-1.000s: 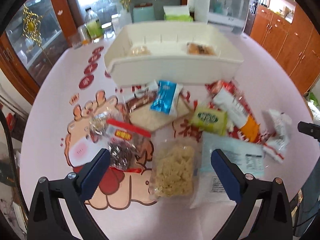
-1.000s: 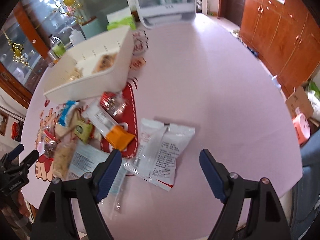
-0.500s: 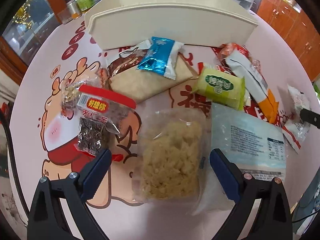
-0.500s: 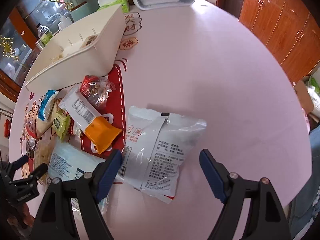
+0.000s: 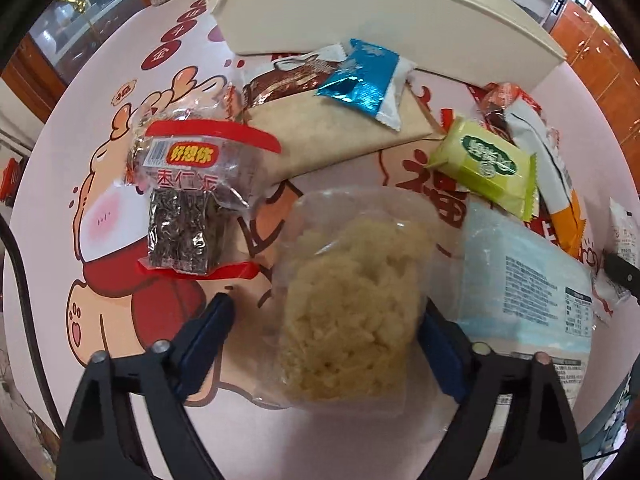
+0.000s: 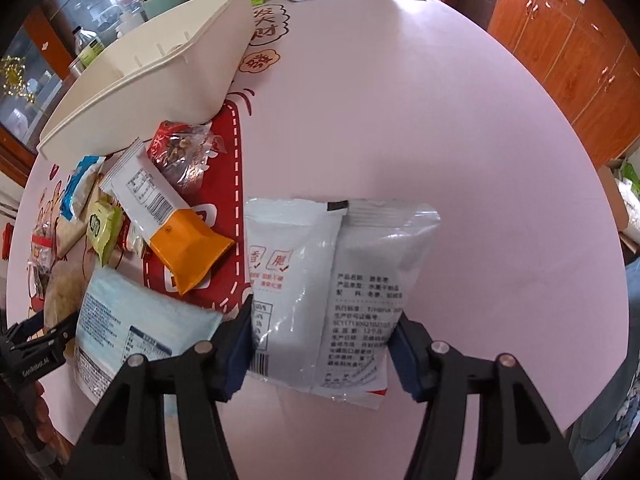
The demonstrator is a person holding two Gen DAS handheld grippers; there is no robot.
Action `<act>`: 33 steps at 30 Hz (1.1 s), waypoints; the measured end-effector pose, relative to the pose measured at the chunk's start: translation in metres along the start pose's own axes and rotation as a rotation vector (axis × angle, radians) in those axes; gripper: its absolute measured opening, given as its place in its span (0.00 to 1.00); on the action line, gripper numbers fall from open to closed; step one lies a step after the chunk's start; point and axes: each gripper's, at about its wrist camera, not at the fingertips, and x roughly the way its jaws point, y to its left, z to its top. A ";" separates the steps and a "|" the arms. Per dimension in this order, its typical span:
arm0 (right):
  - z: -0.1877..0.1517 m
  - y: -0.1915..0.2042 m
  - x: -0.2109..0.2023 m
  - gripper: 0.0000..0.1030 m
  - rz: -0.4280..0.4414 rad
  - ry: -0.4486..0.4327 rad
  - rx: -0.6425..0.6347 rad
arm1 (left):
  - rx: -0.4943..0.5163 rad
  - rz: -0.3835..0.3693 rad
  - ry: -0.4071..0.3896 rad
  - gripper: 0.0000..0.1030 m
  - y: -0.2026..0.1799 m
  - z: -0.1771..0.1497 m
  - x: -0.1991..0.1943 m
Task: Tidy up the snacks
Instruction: 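Grasp the clear crumb-filled bag with the left gripper while the right grasps the white printed bag, then carry both bags over the white tray and release them inside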
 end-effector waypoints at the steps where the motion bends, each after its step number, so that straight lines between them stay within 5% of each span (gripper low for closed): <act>1: 0.000 0.001 0.000 0.54 0.000 -0.003 -0.004 | 0.008 -0.003 -0.008 0.70 -0.002 -0.001 -0.002; 3: -0.001 0.002 -0.002 0.52 -0.004 -0.011 -0.016 | 0.032 -0.005 -0.022 0.55 -0.008 -0.003 -0.008; 12: -0.011 0.009 -0.013 0.40 0.038 -0.033 -0.027 | 0.016 -0.014 -0.021 0.54 -0.013 -0.013 -0.018; 33: -0.008 0.072 -0.088 0.39 0.178 -0.181 -0.167 | 0.053 -0.010 -0.193 0.54 -0.009 -0.009 -0.117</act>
